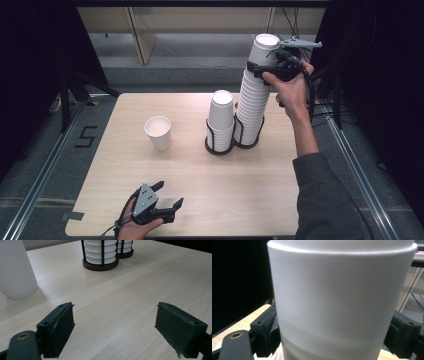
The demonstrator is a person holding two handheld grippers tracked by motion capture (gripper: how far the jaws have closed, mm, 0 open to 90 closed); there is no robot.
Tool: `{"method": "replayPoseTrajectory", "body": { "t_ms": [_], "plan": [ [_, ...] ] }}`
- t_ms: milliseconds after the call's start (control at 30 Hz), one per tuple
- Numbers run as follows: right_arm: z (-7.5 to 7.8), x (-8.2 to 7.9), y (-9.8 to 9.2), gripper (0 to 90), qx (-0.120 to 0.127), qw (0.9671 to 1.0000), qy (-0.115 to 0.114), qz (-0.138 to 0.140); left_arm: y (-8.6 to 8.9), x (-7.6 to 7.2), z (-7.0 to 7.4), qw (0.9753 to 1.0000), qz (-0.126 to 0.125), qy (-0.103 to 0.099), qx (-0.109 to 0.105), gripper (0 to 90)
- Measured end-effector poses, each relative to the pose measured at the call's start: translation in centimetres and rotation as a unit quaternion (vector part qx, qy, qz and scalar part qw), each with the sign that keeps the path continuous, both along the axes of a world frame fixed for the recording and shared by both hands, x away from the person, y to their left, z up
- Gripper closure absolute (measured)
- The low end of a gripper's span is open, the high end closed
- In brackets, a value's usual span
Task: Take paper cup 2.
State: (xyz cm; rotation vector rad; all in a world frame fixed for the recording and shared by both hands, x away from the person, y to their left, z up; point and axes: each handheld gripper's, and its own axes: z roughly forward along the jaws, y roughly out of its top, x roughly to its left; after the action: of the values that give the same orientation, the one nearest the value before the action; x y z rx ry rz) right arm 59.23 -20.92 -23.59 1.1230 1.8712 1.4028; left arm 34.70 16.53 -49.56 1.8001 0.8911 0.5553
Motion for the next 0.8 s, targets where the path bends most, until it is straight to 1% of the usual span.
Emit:
{"method": "replayPoseTrajectory", "body": {
  "t_ms": [33,67,100,133,167,233,267,300,333,367,400,433,467,533,567,600,633,700,733,800],
  "plan": [
    [0.1,-0.1,0.1,16.8,0.006,1.0000,0.001,-0.001,0.0,0.0,0.0,1.0000,0.001,0.001,0.001,14.7],
    [0.3,-0.1,0.0,17.1,0.002,1.0000,-0.005,0.000,0.0,0.0,0.0,1.0000,0.002,0.001,0.000,14.7],
    [0.6,-0.2,0.0,17.2,0.006,1.0000,-0.006,0.000,0.0,0.0,0.0,1.0000,0.001,0.001,0.000,14.7],
    [0.9,-0.2,-0.1,17.3,0.004,0.9999,-0.014,-0.001,0.0,0.1,-0.1,1.0000,-0.003,-0.001,-0.004,14.7],
    [1.3,-0.3,-0.1,17.3,0.002,0.9999,-0.017,-0.003,0.0,0.1,-0.1,1.0000,-0.002,-0.001,-0.004,14.7],
    [1.9,-0.5,-0.1,17.3,0.006,0.9997,-0.020,-0.007,0.0,0.0,0.0,1.0000,0.000,0.001,0.001,14.7],
    [2.2,-0.6,-0.2,17.3,0.005,0.9996,-0.028,-0.008,-0.1,0.1,-0.1,1.0000,-0.002,-0.002,-0.006,14.7],
    [2.8,-0.8,-0.3,17.3,0.014,0.9990,-0.041,-0.011,-0.1,0.0,0.0,1.0000,0.001,-0.001,0.001,14.7],
    [3.1,-1.0,-0.3,17.4,0.018,0.9985,-0.049,-0.015,-0.1,0.0,0.0,1.0000,-0.001,-0.001,0.002,14.7],
    [3.6,-1.1,-0.4,17.4,0.022,0.9978,-0.059,-0.019,-0.2,0.1,-0.1,1.0000,-0.003,-0.002,-0.003,14.7],
    [3.9,-1.3,-0.5,17.4,0.025,0.9975,-0.063,-0.020,-0.2,0.0,0.0,1.0000,-0.001,-0.001,0.002,14.7],
    [4.3,-1.4,-0.6,17.4,0.026,0.9967,-0.073,-0.023,-0.2,0.0,0.0,1.0000,0.000,-0.001,0.003,14.7],
    [4.7,-1.6,-0.6,17.5,0.031,0.9965,-0.074,-0.023,-0.2,0.0,0.0,1.0000,0.000,-0.001,0.003,14.7],
    [5.5,-2.0,-0.7,17.5,0.029,0.9954,-0.087,-0.027,-0.2,0.0,0.0,1.0000,-0.002,-0.002,0.001,14.7],
    [5.8,-2.1,-0.8,17.5,0.028,0.9950,-0.092,-0.028,-0.1,0.0,0.0,1.0000,-0.002,0.000,0.004,14.7],
    [6.3,-2.3,-0.9,17.6,0.031,0.9947,-0.094,-0.027,-0.1,0.0,0.0,1.0000,-0.002,0.000,0.005,14.7],
    [6.6,-2.5,-0.9,17.6,0.032,0.9946,-0.095,-0.027,-0.2,0.1,-0.1,1.0000,-0.006,-0.002,0.000,14.7],
    [7.3,-3.0,-1.2,17.7,0.033,0.9936,-0.104,-0.028,-0.2,0.0,-0.1,1.0000,-0.006,-0.001,0.001,14.7],
    [7.5,-3.1,-1.3,17.7,0.032,0.9935,-0.106,-0.027,-0.2,0.0,-0.1,1.0000,-0.005,0.001,0.008,14.7],
    [8.1,-3.7,-1.6,17.7,0.028,0.9933,-0.108,-0.028,-0.2,0.0,-0.1,1.0000,-0.007,-0.001,0.002,14.8]
  ]
}}
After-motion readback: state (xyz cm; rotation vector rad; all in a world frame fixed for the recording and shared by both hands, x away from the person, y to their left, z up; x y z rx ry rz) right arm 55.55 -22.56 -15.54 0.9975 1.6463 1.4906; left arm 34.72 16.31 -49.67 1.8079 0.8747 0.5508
